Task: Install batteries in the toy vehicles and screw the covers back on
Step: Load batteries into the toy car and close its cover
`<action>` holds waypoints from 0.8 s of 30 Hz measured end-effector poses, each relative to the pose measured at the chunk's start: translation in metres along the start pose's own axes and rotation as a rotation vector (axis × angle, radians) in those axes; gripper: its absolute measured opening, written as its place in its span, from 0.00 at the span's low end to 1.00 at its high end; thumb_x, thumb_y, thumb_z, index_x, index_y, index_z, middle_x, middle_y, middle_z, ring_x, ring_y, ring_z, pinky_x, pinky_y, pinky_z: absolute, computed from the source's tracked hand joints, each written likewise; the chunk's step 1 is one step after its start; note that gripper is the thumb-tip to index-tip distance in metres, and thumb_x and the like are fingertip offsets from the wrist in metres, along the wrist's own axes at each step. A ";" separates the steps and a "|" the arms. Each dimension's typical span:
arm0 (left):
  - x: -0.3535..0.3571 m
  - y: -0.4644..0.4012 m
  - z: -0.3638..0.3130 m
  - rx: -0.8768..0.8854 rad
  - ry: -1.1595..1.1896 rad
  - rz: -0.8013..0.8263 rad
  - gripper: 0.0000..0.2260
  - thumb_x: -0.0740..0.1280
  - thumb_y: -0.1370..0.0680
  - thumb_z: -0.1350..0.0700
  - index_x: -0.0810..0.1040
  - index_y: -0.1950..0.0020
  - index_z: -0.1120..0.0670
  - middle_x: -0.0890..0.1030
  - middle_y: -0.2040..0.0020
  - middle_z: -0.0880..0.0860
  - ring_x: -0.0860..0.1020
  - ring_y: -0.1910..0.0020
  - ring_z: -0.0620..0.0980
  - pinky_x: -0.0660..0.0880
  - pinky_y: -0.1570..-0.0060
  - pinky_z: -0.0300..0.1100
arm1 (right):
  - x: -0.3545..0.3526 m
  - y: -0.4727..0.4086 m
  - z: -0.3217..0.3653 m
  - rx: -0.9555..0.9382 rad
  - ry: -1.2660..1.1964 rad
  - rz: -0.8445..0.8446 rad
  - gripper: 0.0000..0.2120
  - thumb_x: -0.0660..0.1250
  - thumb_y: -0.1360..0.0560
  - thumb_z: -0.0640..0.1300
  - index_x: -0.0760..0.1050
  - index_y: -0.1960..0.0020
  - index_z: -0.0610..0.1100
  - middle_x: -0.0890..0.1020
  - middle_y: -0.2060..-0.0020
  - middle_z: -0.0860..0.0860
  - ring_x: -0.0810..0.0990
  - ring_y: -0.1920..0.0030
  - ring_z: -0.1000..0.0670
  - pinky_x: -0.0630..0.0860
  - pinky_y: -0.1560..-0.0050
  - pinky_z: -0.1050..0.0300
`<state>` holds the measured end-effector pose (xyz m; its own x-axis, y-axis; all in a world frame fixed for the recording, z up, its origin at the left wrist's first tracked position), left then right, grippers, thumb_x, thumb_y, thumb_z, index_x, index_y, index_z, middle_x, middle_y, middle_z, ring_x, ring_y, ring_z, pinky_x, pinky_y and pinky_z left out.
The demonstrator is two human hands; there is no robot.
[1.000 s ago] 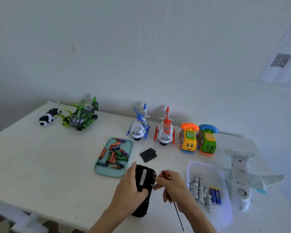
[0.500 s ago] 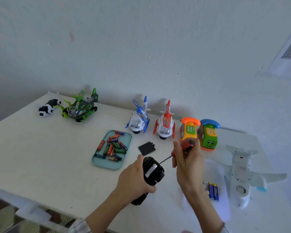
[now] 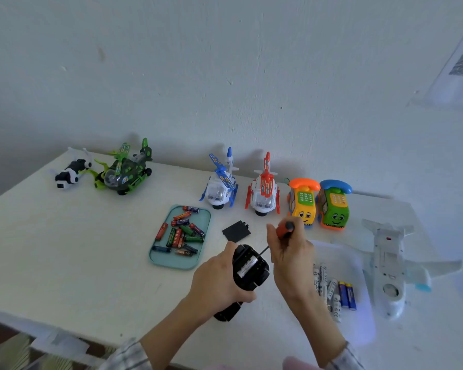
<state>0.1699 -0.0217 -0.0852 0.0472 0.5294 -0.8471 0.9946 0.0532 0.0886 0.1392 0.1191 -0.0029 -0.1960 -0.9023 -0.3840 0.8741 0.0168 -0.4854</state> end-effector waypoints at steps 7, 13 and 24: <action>-0.001 0.002 0.003 0.023 0.044 0.000 0.35 0.74 0.40 0.38 0.60 0.41 0.42 0.75 0.53 0.41 0.76 0.57 0.43 0.72 0.62 0.36 | -0.010 -0.004 -0.084 0.706 -0.465 -0.206 0.11 0.60 0.20 0.42 0.64 0.60 0.42 0.73 0.67 0.37 0.70 0.78 0.51 0.64 0.79 0.63; 0.001 0.002 0.004 0.028 0.034 -0.018 0.36 0.72 0.41 0.36 0.59 0.39 0.40 0.76 0.52 0.40 0.76 0.57 0.41 0.75 0.59 0.36 | -0.013 0.007 -0.092 0.820 -0.586 -0.211 0.12 0.63 0.21 0.42 0.63 0.61 0.44 0.70 0.73 0.46 0.63 0.77 0.52 0.59 0.81 0.64; 0.000 -0.003 -0.004 -0.001 -0.019 -0.048 0.32 0.70 0.38 0.38 0.61 0.38 0.42 0.78 0.54 0.41 0.75 0.60 0.40 0.69 0.66 0.32 | 0.035 0.029 -0.034 0.274 0.459 0.516 0.08 0.59 0.25 0.38 0.76 0.57 0.45 0.68 0.57 0.52 0.72 0.64 0.50 0.64 0.71 0.63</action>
<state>0.1669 -0.0186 -0.0839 0.0012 0.5097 -0.8604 0.9957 0.0789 0.0481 0.1429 0.1026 -0.0572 0.1561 -0.5374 -0.8288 0.9731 0.2274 0.0359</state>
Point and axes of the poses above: each hand's wrist, its own y-axis away from the middle knuckle, its own x-axis out of the palm, z = x × y, the point moved 8 cm from there along -y, towards the middle knuckle
